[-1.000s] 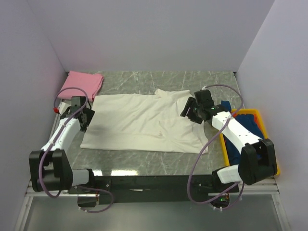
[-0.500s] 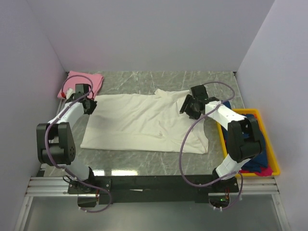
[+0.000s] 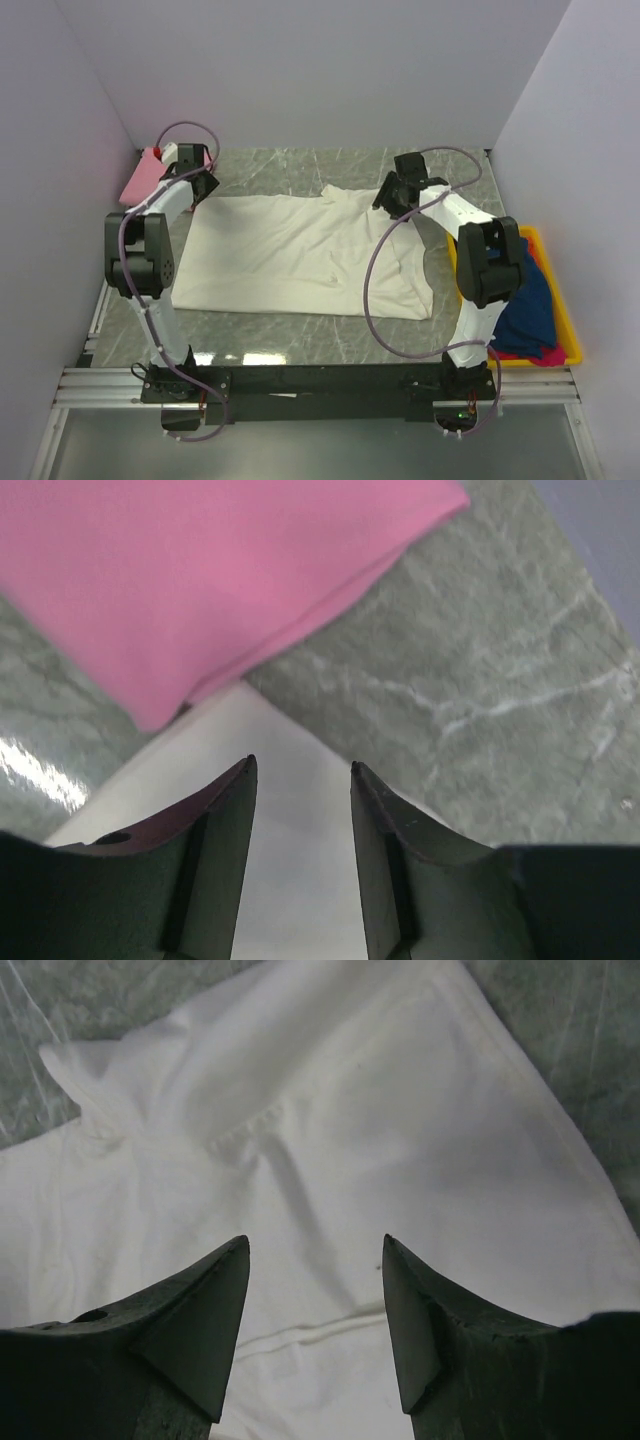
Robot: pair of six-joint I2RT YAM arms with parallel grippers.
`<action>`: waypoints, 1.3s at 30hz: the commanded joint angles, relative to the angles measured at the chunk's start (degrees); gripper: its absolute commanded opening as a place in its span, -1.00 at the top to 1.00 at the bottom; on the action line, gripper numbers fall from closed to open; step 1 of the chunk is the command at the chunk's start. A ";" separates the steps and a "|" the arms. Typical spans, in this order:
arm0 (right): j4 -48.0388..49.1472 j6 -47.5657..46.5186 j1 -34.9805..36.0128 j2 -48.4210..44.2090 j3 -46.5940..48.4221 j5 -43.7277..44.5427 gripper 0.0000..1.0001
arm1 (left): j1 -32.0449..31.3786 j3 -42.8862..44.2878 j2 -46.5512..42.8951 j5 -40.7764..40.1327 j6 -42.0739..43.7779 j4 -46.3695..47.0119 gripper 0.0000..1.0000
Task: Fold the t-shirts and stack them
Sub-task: Fold the tshirt
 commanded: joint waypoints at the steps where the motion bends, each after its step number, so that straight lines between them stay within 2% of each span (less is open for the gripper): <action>1: 1.71 -0.57 -1.06 1.52 4.51 0.57 -0.25 | -0.08 5.61 2.91 -7.29 5.46 -0.08 0.06; 5: 1.01 -0.92 -1.77 2.66 6.88 0.73 -0.23 | -0.17 13.86 10.46 -8.01 5.90 -4.91 0.10; 13: 2.15 -0.92 -2.65 3.46 5.75 -3.13 -0.22 | -1.49 16.96 14.70 -7.92 5.28 -7.56 0.08; 16: 2.25 -0.31 -2.03 3.28 4.86 -4.10 -0.22 | -1.49 15.82 14.00 -6.95 4.93 -6.77 -0.06; 19: 0.31 0.40 -0.02 3.89 4.60 -2.26 -0.22 | -1.49 15.55 14.34 -5.46 5.28 -5.71 -0.11; 22: -0.05 1.89 1.39 4.51 2.50 -1.20 -0.19 | -1.49 19.06 16.88 -3.88 5.55 -7.55 -0.23; 25: 0.48 3.30 1.31 5.38 0.65 -1.03 -0.18 | -1.58 20.74 19.17 -4.31 5.37 -9.66 -0.23; 27: 0.05 3.74 1.14 6.00 0.12 -0.76 -0.18 | -1.58 21.97 19.97 -4.66 5.11 -10.63 -0.18; 32: -1.28 4.79 0.26 6.80 -2.08 -1.28 -0.13 | -1.58 22.06 20.68 -6.16 4.49 -11.60 0.27; 34: -0.23 4.88 -0.27 6.45 -4.09 -2.95 -0.08 | -1.58 22.23 20.94 -6.25 3.87 -12.48 0.53; 36: 0.30 5.58 -0.54 5.40 -5.33 -3.75 -0.06 | -1.58 21.89 20.77 -5.46 4.14 -12.13 0.68; 37: 0.39 5.85 -0.54 5.04 -6.47 -3.57 -0.06 | -1.58 20.84 19.98 -5.11 4.23 -11.69 0.82; 39: -0.57 6.38 -0.62 4.43 -7.09 -3.30 -0.07 | -1.58 19.25 18.75 -5.28 4.31 -9.76 0.90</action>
